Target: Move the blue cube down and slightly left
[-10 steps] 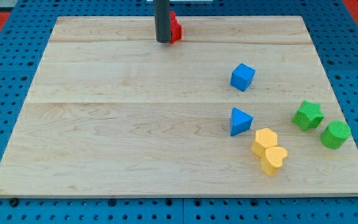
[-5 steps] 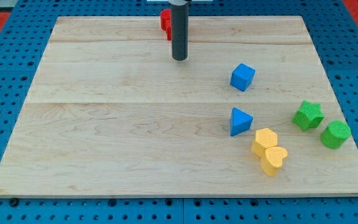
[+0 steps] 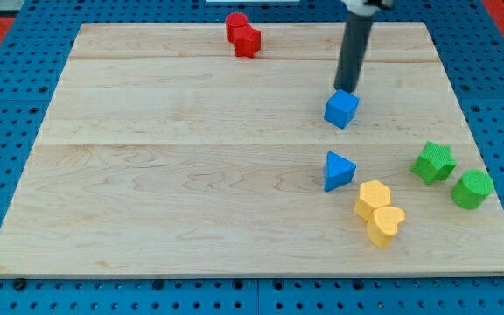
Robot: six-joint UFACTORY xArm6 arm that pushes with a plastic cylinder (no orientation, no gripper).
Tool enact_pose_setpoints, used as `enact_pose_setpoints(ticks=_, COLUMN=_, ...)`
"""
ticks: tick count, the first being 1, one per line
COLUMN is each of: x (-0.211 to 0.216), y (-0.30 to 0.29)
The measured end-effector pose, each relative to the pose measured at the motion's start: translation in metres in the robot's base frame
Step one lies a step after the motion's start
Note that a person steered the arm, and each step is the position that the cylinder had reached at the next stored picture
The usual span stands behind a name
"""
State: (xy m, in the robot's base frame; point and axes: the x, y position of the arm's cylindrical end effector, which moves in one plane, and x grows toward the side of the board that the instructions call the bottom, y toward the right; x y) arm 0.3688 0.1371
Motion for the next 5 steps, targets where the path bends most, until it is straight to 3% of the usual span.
enact_pose_setpoints(ticks=1, x=0.039, y=0.029)
enact_pose_setpoints(ticks=2, x=0.060, y=0.015)
enact_pose_setpoints(ticks=5, x=0.043, y=-0.038)
